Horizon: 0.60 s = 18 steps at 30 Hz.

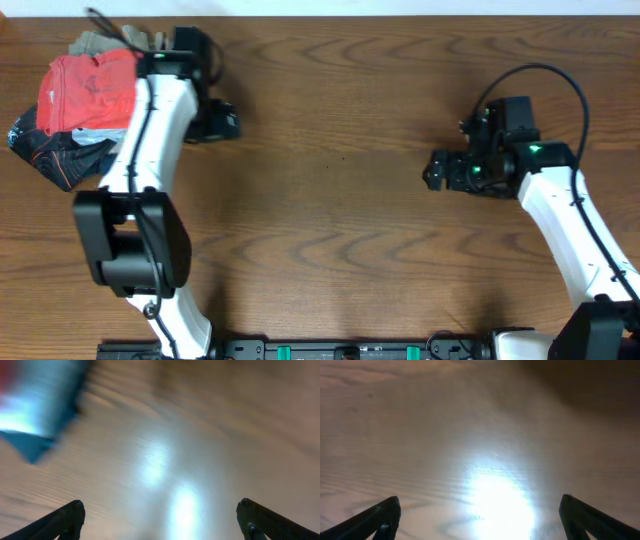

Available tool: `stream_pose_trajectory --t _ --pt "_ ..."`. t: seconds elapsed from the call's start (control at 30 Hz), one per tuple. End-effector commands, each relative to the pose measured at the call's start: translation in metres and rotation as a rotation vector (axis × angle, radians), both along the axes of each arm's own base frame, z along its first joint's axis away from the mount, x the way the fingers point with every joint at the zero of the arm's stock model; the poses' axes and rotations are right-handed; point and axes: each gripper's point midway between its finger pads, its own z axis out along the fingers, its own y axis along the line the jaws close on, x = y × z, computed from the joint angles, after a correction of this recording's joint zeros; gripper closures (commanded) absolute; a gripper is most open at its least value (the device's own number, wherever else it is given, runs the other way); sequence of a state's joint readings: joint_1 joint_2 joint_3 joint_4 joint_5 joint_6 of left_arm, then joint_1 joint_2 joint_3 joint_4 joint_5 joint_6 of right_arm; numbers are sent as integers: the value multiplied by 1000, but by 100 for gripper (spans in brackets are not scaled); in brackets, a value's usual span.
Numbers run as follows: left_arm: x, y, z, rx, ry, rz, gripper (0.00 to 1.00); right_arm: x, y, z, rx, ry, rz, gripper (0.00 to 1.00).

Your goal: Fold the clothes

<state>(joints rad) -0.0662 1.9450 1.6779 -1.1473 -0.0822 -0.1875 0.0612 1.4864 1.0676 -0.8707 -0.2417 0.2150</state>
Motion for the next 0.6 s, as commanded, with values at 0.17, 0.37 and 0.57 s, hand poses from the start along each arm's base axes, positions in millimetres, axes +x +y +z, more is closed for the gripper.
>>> stream_pose_trajectory --t 0.17,0.37,0.57 --pt "-79 -59 11 -294 318 -15 2 -60 -36 -9 -27 275 -101 1" --pt "-112 -50 30 -253 413 -4 2 -92 -37 -6 -51 382 -25 1" --pt "-124 -41 67 -225 206 -36 2 -98 -36 15 -52 278 -1 1"
